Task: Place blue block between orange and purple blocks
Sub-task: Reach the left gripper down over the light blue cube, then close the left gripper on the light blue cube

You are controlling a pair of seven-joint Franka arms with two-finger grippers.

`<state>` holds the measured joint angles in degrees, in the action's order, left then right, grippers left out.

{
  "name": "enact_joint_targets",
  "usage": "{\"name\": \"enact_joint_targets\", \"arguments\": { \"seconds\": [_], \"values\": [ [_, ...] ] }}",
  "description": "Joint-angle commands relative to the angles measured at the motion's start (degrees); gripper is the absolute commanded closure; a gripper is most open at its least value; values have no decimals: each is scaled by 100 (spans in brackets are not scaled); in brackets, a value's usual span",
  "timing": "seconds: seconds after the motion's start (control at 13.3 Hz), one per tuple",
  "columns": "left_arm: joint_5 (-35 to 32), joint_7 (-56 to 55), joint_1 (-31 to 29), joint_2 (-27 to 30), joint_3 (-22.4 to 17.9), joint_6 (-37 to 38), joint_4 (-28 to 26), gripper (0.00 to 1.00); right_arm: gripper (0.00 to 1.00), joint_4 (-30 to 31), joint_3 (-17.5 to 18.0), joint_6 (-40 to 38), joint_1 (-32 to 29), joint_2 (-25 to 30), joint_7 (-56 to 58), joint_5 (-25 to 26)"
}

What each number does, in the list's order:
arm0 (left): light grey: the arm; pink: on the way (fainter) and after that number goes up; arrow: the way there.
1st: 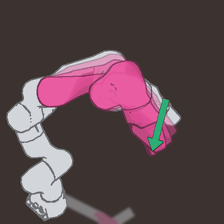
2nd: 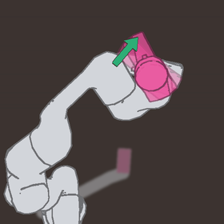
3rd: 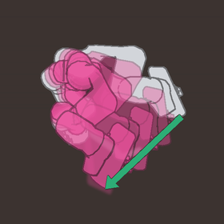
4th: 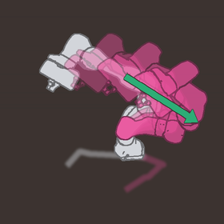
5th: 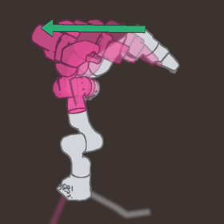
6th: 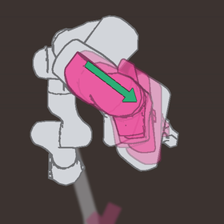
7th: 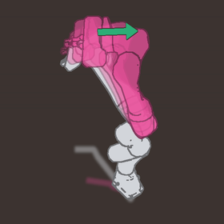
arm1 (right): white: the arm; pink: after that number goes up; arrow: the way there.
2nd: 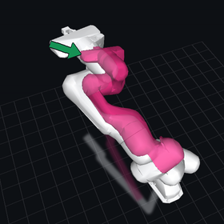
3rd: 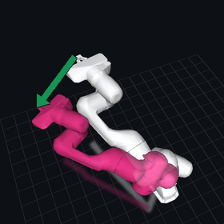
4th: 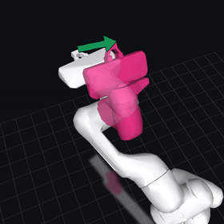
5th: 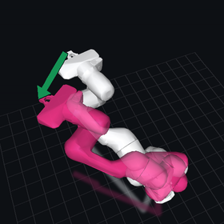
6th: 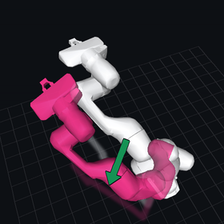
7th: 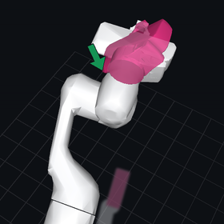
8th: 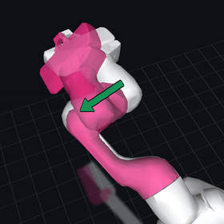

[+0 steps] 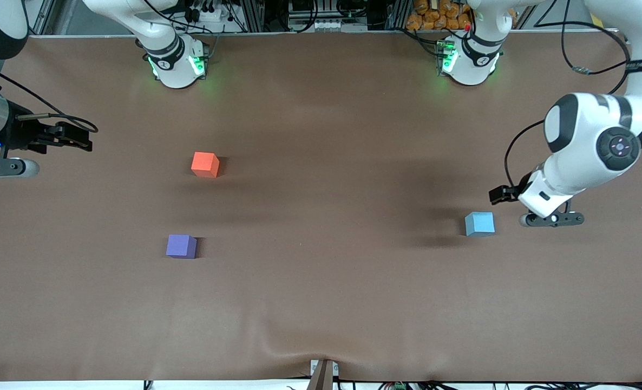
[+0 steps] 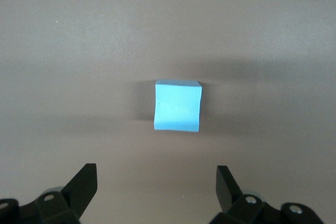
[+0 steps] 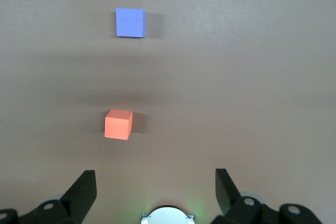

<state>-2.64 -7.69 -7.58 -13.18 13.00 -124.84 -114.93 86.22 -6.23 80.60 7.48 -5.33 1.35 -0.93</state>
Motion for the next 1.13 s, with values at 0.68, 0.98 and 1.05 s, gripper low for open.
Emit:
{"name": "enact_joint_targets", "arguments": {
  "seconds": [0.68,0.98,1.05],
  "values": [
    [-87,40,-51,-1168,19,-1640,-126,0,0,-44,7,-71,-45,-20,85,14],
    [-140,31,-51,-1379,19,-1833,-126,0,0,-44,16,-71,25,-29,50,14],
    [-140,31,-51,-1406,19,-1851,-135,0,0,-44,25,-71,34,-29,24,14]
  ]
}}
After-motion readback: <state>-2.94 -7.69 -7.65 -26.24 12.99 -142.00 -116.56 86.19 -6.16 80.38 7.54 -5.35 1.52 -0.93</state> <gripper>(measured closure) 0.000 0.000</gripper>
